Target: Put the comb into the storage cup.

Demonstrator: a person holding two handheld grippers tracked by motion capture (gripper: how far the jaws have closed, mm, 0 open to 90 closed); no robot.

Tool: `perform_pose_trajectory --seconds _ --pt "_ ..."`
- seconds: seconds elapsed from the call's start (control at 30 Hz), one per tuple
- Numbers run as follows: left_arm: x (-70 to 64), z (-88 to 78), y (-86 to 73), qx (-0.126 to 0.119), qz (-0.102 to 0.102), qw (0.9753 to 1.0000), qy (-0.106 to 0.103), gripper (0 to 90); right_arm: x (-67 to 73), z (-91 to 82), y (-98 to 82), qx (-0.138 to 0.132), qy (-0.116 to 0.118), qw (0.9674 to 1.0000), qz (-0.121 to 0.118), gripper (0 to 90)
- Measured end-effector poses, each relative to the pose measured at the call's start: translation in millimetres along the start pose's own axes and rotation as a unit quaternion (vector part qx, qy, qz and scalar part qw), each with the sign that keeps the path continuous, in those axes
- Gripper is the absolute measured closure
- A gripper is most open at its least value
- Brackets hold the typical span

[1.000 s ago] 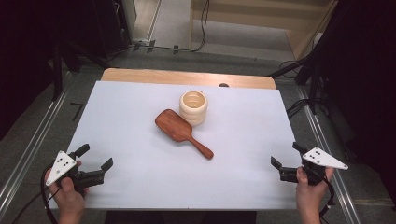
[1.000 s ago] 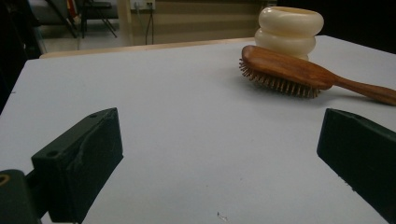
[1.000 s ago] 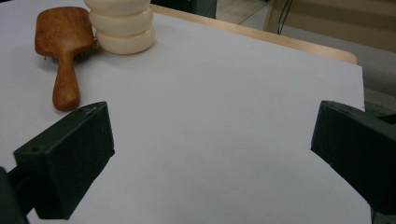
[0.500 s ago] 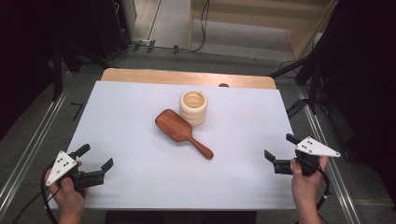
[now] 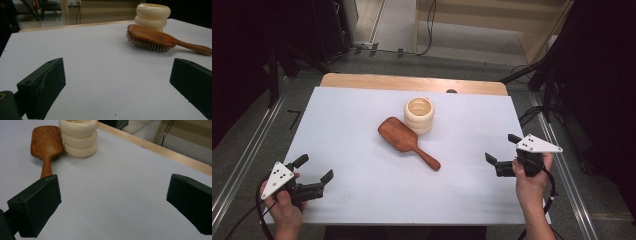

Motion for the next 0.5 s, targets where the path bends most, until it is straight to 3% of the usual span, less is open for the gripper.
perform_pose_trajectory --seconds 0.5 --pt "-0.3 0.1 -0.1 0.000 0.003 1.0000 -0.002 0.3 13.7 23.3 21.6 0.025 0.022 0.9992 -0.022 0.0"
Point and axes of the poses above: each handheld gripper's, and its own axes: z roughly forward along the jaws, y roughly out of its top, x roughly to its left, the point moved 7 cm from there along z, roughly forward along the jaws
